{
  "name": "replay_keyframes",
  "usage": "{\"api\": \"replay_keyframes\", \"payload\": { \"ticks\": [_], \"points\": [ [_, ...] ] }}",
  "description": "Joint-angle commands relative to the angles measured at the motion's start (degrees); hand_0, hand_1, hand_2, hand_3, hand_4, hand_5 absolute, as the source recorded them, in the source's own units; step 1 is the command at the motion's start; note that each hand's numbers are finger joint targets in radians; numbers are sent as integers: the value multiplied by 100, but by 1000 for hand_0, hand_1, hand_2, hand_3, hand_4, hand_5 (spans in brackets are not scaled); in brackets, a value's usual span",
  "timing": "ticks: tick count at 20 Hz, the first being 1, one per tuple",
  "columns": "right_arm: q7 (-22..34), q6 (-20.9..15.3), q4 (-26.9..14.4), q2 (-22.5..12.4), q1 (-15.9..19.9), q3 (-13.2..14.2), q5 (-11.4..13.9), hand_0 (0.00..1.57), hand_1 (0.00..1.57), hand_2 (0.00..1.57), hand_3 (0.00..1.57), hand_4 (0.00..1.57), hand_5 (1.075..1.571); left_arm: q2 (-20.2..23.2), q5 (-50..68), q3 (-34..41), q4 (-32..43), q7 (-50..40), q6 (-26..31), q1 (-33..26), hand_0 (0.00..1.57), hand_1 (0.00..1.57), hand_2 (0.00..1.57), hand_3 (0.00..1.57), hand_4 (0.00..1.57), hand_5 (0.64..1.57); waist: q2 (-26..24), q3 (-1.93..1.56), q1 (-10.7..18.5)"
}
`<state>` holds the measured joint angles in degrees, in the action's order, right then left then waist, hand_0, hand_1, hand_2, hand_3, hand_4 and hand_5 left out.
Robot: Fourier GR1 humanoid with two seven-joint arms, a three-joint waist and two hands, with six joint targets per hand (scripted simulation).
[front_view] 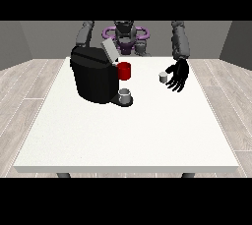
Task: Insert the coffee pod into the coffee machine and close the lid
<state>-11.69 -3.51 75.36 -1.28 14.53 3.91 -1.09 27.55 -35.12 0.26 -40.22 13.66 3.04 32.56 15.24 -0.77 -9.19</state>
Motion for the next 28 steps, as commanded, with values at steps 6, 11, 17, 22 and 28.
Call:
{"api": "replay_keyframes", "payload": {
  "ticks": [6, 11, 17, 22, 28],
  "points": [
    [-26, 186, -459, -190, -195, 231, -174, 0, 0, 0, 0, 315, 1571, -683, -281, -467, 14, 4, 230, -298, 1324, 1324, 1324, 1151, 57, 1571, -484, 76, 103],
    [-291, 99, -708, -126, -93, 236, -134, 0, 0, 0, 0, 403, 1571, -818, -554, -418, 167, -47, -167, -80, 1151, 1151, 1262, 1182, 323, 1571, -429, 78, 172],
    [-246, 28, -560, -78, -123, 251, -200, 0, 0, 0, 0, 397, 1571, -780, -327, -137, 313, 975, -381, -154, 1479, 1479, 1467, 1382, 702, 1571, -339, 80, 174],
    [-446, 142, -1127, -266, -189, 461, -297, 0, 0, 0, 0, 290, 1571, -854, -249, -59, 166, 652, 196, 128, 1400, 1400, 1400, 1307, 625, 1571, -787, 77, 372],
    [-662, 347, -1499, -433, -171, 537, -353, 0, 0, 0, 0, 283, 1571, -1017, -205, 32, -48, 258, 416, 453, 1448, 1448, 1390, 1297, 578, 1571, -906, 76, 397]
  ]
}}
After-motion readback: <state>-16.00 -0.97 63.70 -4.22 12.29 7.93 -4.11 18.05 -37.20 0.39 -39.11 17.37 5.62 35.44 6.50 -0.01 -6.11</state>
